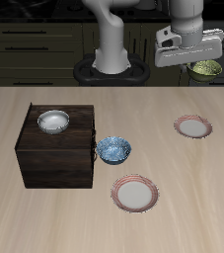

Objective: Place the green bowl onto the plate that is on the left side of the table

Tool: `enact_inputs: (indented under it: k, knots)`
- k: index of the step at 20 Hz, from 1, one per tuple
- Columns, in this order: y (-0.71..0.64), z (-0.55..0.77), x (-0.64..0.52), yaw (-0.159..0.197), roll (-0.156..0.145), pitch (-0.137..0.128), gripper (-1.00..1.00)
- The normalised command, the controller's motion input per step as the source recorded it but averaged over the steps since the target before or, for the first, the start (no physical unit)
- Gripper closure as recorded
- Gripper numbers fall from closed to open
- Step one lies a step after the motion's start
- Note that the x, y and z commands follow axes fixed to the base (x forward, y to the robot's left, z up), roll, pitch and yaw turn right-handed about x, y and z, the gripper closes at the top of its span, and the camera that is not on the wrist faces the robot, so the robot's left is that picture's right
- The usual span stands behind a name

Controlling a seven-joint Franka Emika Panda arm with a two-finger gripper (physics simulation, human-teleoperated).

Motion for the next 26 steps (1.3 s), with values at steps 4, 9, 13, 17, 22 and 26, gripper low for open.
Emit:
enact_inputs:
  k: [4,9,13,17,22,26]
  knots:
    - [0.10,-0.07,-0.15,0.001,0.015,-0.012,1.00]
    - [0.07,-0.08,-0.14,0.028,0.007,-0.041,1.00]
    - [-0.23,-0.05,0.09,-0.057,-0.056,-0.007,1.00]
    - [-0.06,0.02,-0.06,0.068,-0.043,-0.111,1.00]
    - [-0.05,-0.18,0.15,-0.016,-0.032,0.023,1.00]
    - [0.10,-0.26,0.03,0.073,0.020,-0.031,1.00]
